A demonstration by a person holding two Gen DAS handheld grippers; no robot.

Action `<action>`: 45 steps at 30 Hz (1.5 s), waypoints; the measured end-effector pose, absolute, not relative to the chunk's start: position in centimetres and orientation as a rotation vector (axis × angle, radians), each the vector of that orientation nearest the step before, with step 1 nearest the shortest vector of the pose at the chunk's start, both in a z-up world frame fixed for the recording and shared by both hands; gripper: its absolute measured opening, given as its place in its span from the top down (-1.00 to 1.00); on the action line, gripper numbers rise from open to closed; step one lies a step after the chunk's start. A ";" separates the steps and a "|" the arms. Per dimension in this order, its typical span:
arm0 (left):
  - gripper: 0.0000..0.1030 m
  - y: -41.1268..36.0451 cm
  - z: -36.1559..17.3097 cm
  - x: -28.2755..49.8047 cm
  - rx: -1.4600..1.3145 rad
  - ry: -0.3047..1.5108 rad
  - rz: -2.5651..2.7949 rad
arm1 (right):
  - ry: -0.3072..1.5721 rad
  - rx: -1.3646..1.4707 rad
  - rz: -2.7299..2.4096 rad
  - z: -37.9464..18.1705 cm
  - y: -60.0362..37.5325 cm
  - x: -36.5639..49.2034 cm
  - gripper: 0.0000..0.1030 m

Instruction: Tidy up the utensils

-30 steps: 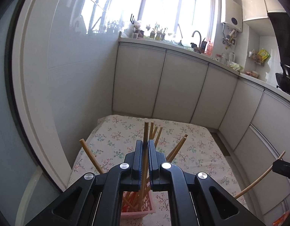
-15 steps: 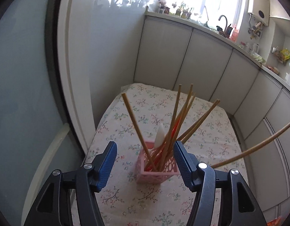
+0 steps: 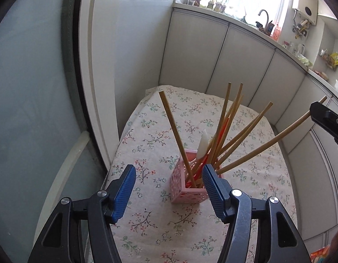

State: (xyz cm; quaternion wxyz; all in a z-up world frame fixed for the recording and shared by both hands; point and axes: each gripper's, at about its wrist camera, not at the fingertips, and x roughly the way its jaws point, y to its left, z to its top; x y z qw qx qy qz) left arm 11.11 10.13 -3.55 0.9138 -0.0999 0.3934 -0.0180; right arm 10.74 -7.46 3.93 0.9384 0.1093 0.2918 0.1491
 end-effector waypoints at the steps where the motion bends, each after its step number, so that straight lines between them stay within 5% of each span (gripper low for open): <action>1: -0.24 10.1 -3.6 11.2 -0.207 0.813 -0.041 | 0.605 0.218 0.303 3.6 -7.3 11.0 0.91; 11: -0.26 9.8 -4.0 11.6 -0.196 0.831 -0.052 | 0.672 0.197 0.319 0.1 -5.8 13.4 0.91; 16: -0.43 9.7 -3.8 11.5 -0.185 0.825 -0.047 | 0.690 0.218 0.343 -0.6 -5.8 14.1 0.88; 21: -0.64 9.6 -3.5 11.4 -0.183 0.821 -0.036 | 0.659 0.211 0.324 0.6 -6.6 12.9 0.28; 31: -0.97 7.7 -0.8 8.6 -0.128 0.786 0.013 | 0.603 0.142 0.177 4.3 -11.4 7.1 -0.17; 38: -1.00 4.7 0.5 5.3 -0.041 0.792 0.001 | 0.622 0.088 0.026 4.7 -14.2 1.8 -0.84; 45: -1.00 2.6 0.3 2.8 0.019 0.797 0.007 | 0.658 0.055 -0.104 3.4 -16.1 -1.9 -1.00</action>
